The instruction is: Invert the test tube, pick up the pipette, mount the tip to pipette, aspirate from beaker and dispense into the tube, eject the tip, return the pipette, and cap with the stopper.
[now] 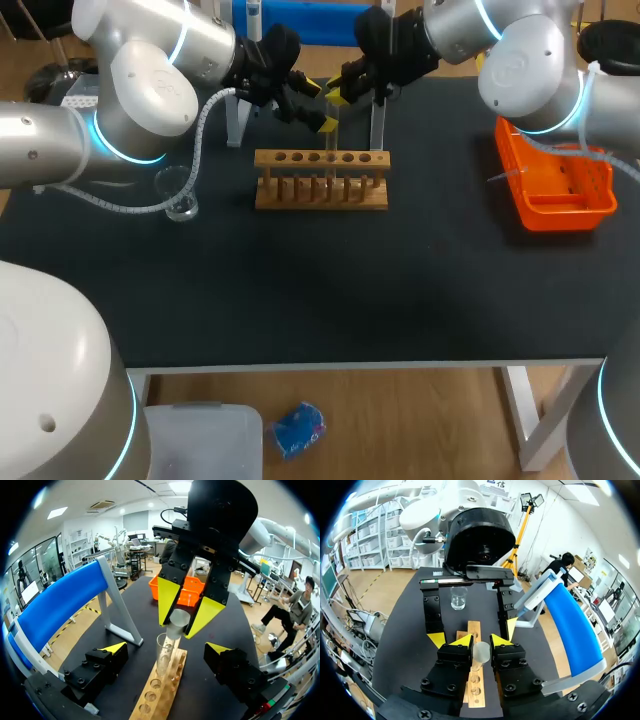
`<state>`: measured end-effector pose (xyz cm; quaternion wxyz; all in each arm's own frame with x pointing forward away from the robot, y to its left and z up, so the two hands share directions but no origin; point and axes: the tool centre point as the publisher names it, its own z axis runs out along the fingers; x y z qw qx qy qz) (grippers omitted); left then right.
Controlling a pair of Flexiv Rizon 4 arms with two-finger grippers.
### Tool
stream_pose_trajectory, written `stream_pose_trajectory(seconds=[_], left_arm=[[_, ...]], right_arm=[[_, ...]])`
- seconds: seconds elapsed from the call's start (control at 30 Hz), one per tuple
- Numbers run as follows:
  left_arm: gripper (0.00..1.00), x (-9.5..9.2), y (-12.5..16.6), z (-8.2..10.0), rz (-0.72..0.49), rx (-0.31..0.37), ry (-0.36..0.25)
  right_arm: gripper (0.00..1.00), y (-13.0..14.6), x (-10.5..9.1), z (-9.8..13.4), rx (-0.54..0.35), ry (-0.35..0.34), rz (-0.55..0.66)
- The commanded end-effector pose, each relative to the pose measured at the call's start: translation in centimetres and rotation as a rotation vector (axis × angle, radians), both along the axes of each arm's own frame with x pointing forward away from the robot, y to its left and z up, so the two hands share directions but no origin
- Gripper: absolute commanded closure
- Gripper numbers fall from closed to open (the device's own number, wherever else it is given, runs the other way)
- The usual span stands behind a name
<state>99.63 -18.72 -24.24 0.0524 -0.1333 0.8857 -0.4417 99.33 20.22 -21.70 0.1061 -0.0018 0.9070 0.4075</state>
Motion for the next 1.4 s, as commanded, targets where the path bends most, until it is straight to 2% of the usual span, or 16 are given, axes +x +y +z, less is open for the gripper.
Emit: stream_pose_trajectory(seconds=[0.03,1.03,1.4], left_arm=[[0.0,-0.02,-0.02,-0.04,0.001,0.0,-0.001],[0.0,-0.02,-0.02,-0.04,0.001,0.0,-0.001],[0.0,-0.02,-0.02,-0.04,0.001,0.0,-0.001]], right_arm=[[1.0,0.05,0.18,-0.1,-0.006,0.007,0.003],[1.0,0.11,-0.13,-0.83,-0.023,0.025,0.004],[1.0,-0.01,0.0,0.0,-0.014,0.011,0.004]])
